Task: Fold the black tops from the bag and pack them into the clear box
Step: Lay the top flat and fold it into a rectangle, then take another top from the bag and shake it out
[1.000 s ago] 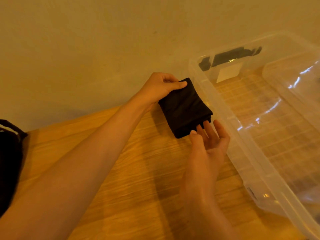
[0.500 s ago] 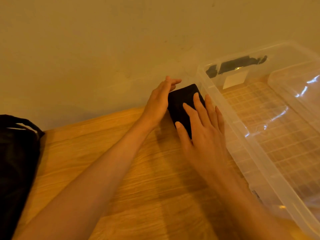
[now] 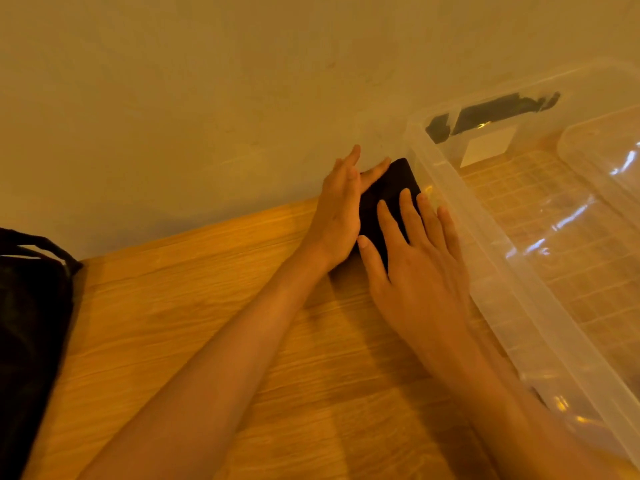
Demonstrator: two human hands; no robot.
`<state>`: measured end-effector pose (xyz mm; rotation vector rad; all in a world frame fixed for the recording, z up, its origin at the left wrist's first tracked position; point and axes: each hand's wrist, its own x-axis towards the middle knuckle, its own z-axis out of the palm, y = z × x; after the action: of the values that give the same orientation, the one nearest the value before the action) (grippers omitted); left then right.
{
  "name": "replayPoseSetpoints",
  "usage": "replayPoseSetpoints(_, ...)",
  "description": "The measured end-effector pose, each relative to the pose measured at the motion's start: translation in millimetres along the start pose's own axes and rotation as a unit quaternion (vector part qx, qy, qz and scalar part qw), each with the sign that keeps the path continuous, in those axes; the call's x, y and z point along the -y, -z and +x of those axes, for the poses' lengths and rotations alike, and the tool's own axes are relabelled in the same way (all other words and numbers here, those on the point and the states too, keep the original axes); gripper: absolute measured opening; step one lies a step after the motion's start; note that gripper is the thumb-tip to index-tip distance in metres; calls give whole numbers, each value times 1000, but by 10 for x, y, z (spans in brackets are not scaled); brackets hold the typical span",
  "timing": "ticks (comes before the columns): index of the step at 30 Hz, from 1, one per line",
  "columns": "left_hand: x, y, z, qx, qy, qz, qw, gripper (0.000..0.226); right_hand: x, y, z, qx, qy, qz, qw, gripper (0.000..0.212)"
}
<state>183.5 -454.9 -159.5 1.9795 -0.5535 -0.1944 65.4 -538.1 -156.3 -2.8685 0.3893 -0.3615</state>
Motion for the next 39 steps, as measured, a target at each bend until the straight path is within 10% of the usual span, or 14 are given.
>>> replayPoseSetpoints(11,36,128,102,36,-204,158,965,84,-4,73,-19,4,12,32,999,65)
replayPoseSetpoints(21,39,127,164,101,-173,186,962,83,-84,54,-202,11,35,9,999,68)
replayPoseSetpoints(39,31,1179,-1263,-43,-84,293,951,78,422,293,-582,45,117,78,989,75)
